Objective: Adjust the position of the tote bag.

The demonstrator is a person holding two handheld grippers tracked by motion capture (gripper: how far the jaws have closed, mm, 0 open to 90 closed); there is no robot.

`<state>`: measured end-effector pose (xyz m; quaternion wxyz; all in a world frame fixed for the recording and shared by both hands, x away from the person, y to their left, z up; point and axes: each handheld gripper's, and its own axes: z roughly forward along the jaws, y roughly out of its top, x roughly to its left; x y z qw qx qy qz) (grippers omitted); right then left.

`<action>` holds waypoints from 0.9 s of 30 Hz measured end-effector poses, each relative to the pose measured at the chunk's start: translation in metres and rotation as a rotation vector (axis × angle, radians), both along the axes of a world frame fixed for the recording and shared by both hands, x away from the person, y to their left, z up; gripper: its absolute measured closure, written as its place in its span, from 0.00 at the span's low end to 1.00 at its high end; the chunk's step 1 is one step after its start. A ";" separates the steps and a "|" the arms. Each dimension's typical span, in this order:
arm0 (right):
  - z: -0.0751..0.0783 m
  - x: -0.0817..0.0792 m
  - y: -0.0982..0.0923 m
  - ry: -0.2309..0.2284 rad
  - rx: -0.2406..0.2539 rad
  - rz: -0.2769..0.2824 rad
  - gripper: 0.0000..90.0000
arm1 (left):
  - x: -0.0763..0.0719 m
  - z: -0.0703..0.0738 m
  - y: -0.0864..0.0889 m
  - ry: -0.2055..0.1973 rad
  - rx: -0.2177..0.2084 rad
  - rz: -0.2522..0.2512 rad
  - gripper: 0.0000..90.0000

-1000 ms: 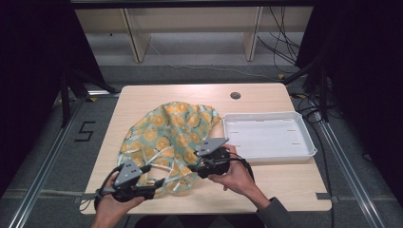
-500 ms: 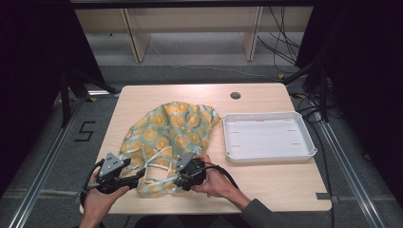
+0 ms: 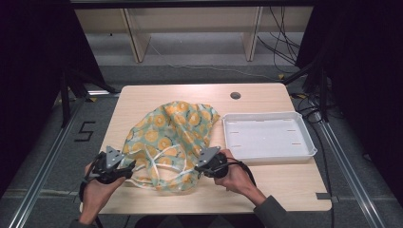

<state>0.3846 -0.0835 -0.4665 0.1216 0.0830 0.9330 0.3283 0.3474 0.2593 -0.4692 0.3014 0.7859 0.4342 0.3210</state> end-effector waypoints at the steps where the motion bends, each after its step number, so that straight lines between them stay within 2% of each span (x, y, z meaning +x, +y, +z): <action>1: 0.001 0.000 -0.005 0.011 0.011 -0.027 1.00 | 0.013 -0.010 -0.004 0.019 0.079 -0.018 0.35; 2: 0.002 0.001 -0.009 0.011 0.020 -0.035 1.00 | 0.013 -0.010 -0.004 0.019 0.079 -0.018 0.35; 4: 0.002 0.003 -0.011 0.011 0.026 -0.021 1.00 | 0.027 -0.020 -0.007 0.036 0.166 -0.010 0.35; 5: 0.003 0.003 -0.014 0.018 0.030 -0.051 1.00 | 0.035 -0.025 -0.009 0.034 0.171 -0.008 0.35; 7: 0.003 0.006 -0.016 0.009 0.037 -0.054 1.00 | 0.046 -0.029 -0.009 0.054 0.233 0.000 0.51; 8: 0.003 0.006 -0.016 0.010 0.033 -0.063 1.00 | 0.049 -0.029 -0.009 0.028 0.244 -0.033 0.61; 9: 0.003 0.006 -0.016 0.010 0.032 -0.063 1.00 | 0.049 -0.029 -0.009 0.028 0.244 -0.033 0.70; 10: 0.003 0.006 -0.016 0.012 0.033 -0.060 1.00 | 0.047 -0.027 -0.011 0.005 0.274 -0.056 0.82; 11: 0.003 0.006 -0.016 0.012 0.033 -0.060 1.00 | 0.047 -0.027 -0.011 0.005 0.274 -0.056 0.90; 12: 0.003 0.005 -0.016 0.015 0.035 -0.063 1.00 | 0.046 -0.026 -0.011 -0.002 0.280 -0.073 0.90; 13: 0.004 0.006 -0.017 0.013 0.038 -0.061 1.00 | 0.043 -0.026 -0.012 -0.009 0.282 -0.078 0.94; 14: 0.004 0.006 -0.017 0.021 0.045 -0.069 1.00 | 0.039 -0.024 -0.012 0.022 0.256 -0.106 0.96; 15: 0.006 0.007 -0.018 -0.003 0.045 -0.062 1.00 | 0.036 -0.023 -0.012 0.028 0.228 -0.113 0.97; 16: 0.007 0.007 -0.020 0.006 0.056 -0.069 1.00 | 0.029 -0.022 -0.013 0.046 0.206 -0.139 0.97; 18: 0.012 0.009 -0.026 0.005 0.078 -0.087 1.00 | 0.017 -0.021 -0.017 0.058 0.171 -0.163 0.97; 19: 0.014 0.010 -0.028 0.003 0.082 -0.097 1.00 | 0.006 -0.018 -0.022 0.067 0.151 -0.196 0.97; 20: 0.014 0.010 -0.028 0.003 0.082 -0.097 1.00 | 0.006 -0.018 -0.022 0.067 0.151 -0.196 0.97; 22: 0.017 0.012 -0.035 -0.003 0.092 -0.107 1.00 | -0.008 -0.017 -0.030 0.070 0.140 -0.228 0.97; 23: 0.018 0.014 -0.038 -0.016 0.097 -0.109 1.00 | -0.013 -0.017 -0.034 0.085 0.135 -0.256 0.97; 24: 0.020 0.016 -0.045 -0.008 0.110 -0.139 1.00 | -0.018 -0.018 -0.039 0.080 0.117 -0.267 0.97; 27: 0.022 0.020 -0.051 -0.024 0.123 -0.152 1.00 | -0.029 -0.018 -0.053 0.071 0.077 -0.325 0.97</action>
